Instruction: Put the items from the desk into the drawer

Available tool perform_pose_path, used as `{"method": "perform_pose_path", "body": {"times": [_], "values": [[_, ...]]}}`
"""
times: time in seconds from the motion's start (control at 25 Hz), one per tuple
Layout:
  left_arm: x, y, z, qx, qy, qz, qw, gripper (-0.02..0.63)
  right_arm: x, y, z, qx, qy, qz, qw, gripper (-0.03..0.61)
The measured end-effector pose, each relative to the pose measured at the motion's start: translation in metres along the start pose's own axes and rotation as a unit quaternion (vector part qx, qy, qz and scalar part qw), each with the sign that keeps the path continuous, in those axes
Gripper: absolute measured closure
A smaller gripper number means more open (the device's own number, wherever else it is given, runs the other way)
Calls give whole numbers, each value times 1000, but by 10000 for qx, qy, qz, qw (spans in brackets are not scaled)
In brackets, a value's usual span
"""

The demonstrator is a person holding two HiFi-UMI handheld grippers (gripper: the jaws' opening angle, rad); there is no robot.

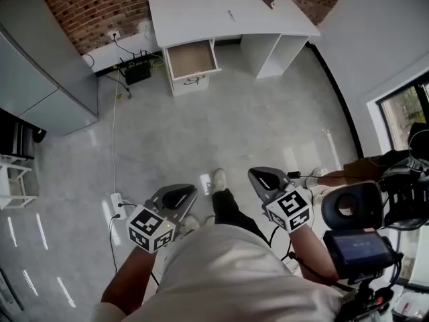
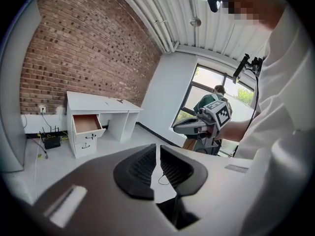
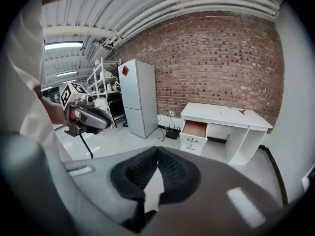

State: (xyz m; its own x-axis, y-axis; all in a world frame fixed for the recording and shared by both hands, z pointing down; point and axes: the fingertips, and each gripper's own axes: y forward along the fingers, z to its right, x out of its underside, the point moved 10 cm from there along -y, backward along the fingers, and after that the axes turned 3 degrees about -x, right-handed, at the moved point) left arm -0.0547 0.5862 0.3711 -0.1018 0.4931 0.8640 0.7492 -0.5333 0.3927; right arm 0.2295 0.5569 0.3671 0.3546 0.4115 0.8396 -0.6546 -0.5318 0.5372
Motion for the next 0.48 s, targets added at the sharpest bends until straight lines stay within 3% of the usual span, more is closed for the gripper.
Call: {"method": "perform_pose_path", "body": {"times": [0.24,0.48], "values": [[-57,-6,-59,-7,49,69,10000,581,-66,58,27,-27,-40,87,10000,549],[-123,57,-106,-306,67,24,9995,580,-114,103,126,-264,-193,229,9992,531]]}}
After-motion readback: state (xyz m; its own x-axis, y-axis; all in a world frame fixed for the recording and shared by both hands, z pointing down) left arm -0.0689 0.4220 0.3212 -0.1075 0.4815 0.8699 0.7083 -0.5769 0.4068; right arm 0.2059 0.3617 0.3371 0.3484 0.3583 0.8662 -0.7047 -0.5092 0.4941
